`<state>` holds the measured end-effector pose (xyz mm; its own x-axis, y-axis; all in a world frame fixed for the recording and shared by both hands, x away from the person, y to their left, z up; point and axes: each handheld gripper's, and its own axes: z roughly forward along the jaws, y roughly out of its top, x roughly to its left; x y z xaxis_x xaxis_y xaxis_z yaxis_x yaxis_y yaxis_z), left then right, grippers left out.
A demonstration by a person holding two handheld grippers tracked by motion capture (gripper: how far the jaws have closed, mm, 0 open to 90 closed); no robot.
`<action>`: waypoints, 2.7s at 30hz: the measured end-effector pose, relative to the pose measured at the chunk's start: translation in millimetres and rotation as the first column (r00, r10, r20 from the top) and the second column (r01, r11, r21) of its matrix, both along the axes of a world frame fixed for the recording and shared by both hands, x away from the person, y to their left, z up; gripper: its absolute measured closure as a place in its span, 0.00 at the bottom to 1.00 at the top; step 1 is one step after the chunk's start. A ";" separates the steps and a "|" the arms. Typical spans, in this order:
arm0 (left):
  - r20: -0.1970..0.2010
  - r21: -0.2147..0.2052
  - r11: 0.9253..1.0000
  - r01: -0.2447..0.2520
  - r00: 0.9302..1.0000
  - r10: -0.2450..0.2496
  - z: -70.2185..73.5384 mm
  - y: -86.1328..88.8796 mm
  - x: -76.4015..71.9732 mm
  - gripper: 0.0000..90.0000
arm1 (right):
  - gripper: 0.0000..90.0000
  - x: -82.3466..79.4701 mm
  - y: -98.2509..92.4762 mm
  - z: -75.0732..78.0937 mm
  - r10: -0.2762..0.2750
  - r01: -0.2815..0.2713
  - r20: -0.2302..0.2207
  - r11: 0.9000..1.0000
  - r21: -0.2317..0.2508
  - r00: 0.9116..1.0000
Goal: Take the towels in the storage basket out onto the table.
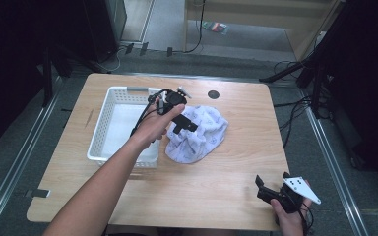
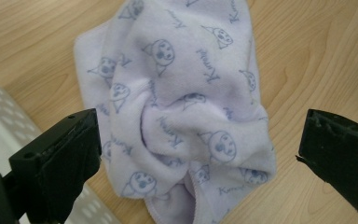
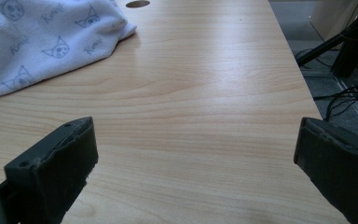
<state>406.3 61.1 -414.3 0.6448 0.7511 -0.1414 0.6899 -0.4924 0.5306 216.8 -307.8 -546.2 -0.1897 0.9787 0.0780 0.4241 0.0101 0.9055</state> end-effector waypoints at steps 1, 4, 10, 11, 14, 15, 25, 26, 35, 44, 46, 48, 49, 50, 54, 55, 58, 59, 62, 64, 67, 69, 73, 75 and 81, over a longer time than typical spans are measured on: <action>0.005 0.000 1.000 -0.007 1.000 0.007 1.0 5.0 -1.0 0.00 | 0.00 0.0 0.1 0.0 0.000 0.000 0.000 1.000 0.001 1.000; 0.013 0.008 1.000 -0.022 1.000 0.022 2.9 15.9 -3.0 0.00 | 0.00 0.1 0.0 0.0 0.000 0.000 -0.001 1.000 0.001 1.000; 0.013 -0.002 0.997 -0.073 0.997 0.073 6.5 38.6 -9.6 0.00 | 0.00 0.4 0.6 0.1 -0.003 0.003 -0.009 1.000 0.001 1.000; 0.012 -0.004 0.997 -0.081 0.997 0.081 7.3 41.5 -10.4 0.00 | 0.00 0.5 0.7 0.1 -0.002 0.002 -0.009 1.000 0.002 1.000; 0.012 -0.009 0.994 -0.109 0.994 0.109 10.0 52.8 -15.2 0.00 | 0.00 0.5 0.9 0.1 -0.002 0.002 -0.010 1.000 0.001 1.000; 0.019 -0.003 0.993 -0.115 0.993 0.115 10.7 56.0 -16.8 0.00 | 0.00 0.5 0.8 0.0 -0.001 0.001 -0.010 1.000 0.002 1.000; 0.051 -0.009 0.986 -0.165 0.985 0.165 19.2 90.4 -34.9 0.00 | 0.00 0.7 0.9 0.0 0.001 -0.001 -0.011 1.000 0.000 1.000; 0.050 -0.006 0.986 -0.168 0.984 0.168 19.4 93.8 -37.1 0.00 | 0.00 0.7 0.9 0.1 0.000 0.000 -0.011 1.000 0.000 1.000; 0.095 0.001 0.977 -0.211 0.973 0.210 21.1 123.9 -58.4 0.00 | 0.00 1.1 0.9 0.0 0.001 -0.001 -0.013 1.000 -0.002 1.000; 0.105 -0.045 0.968 -0.247 0.962 0.250 11.7 148.8 -81.8 0.00 | 0.00 1.2 0.6 0.0 -0.002 0.002 -0.012 1.000 -0.002 1.000; 0.107 -0.056 0.966 -0.251 0.961 0.256 10.4 153.7 -88.3 0.00 | 0.00 1.1 0.5 -0.1 -0.003 0.003 -0.012 1.000 -0.002 1.000; 0.116 -0.068 0.964 -0.259 0.957 0.265 9.3 158.0 -93.8 0.00 | 0.00 1.3 0.7 -0.1 -0.004 0.004 -0.013 1.000 -0.003 1.000; 0.126 -0.067 0.962 -0.266 0.954 0.272 8.5 161.1 -98.5 0.00 | 0.00 1.3 0.8 -0.1 -0.004 0.004 -0.013 1.000 -0.003 1.000; 0.133 -0.065 0.962 -0.266 0.953 0.272 8.0 162.7 -100.6 0.00 | 0.00 1.3 0.9 0.0 -0.004 0.004 -0.015 1.000 -0.006 1.000; 0.130 -0.098 0.957 -0.272 0.950 0.284 3.8 170.1 -111.0 0.00 | 0.00 1.0 1.1 0.1 -0.007 0.006 -0.014 1.000 -0.007 1.000; 0.135 -0.106 0.956 -0.275 0.948 0.288 2.2 172.4 -114.0 0.00 | 0.00 0.9 1.1 0.0 -0.008 0.008 -0.013 1.000 -0.003 1.000; 0.143 -0.120 0.950 -0.290 0.941 0.305 -1.5 178.1 -119.6 0.00 | 0.00 0.9 0.6 0.0 -0.012 0.012 -0.013 1.000 -0.001 1.000; 0.149 -0.129 0.946 -0.297 0.937 0.315 -3.0 180.3 -121.5 0.00 | 0.00 1.0 0.6 -0.1 -0.012 0.012 -0.013 1.000 -0.002 1.000; 0.159 -0.140 0.939 -0.315 0.929 0.335 -6.3 187.0 -127.4 0.00 | 0.00 0.8 0.8 0.0 -0.011 0.011 -0.012 1.000 -0.001 1.000; 0.176 -0.150 0.939 -0.310 0.926 0.334 -8.6 191.6 -132.4 0.00 | 0.00 0.8 0.6 0.0 -0.011 0.011 -0.012 1.000 -0.001 1.000; 0.196 -0.185 0.929 -0.319 0.915 0.354 -12.4 200.5 -141.5 0.00 | 0.00 0.4 0.2 0.0 -0.017 0.017 -0.010 1.000 0.003 1.000; 0.201 -0.200 0.923 -0.329 0.908 0.367 -15.6 206.3 -146.7 0.00 | 0.00 0.5 -0.3 0.0 -0.017 0.017 -0.008 1.000 0.005 1.000; 0.205 -0.235 0.909 -0.344 0.897 0.392 -22.9 218.2 -155.7 0.00 | 0.00 0.6 -0.1 -0.1 -0.017 0.018 -0.008 1.000 0.004 1.000; 0.222 -0.262 0.904 -0.338 0.890 0.397 -26.2 224.6 -161.7 0.00 | 0.00 0.6 -0.3 0.0 -0.018 0.018 -0.007 1.000 0.006 1.000; 0.272 -0.292 0.897 -0.331 0.871 0.410 -36.9 239.3 -178.5 0.00 | 0.00 0.4 -1.2 0.0 -0.020 0.020 -0.011 1.000 0.014 1.000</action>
<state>227.8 300.4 -451.3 0.3645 0.9148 -0.1740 0.5708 -0.0719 0.8179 217.2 -309.0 -546.2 -0.1689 0.9812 0.0937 0.4336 -0.0114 0.9010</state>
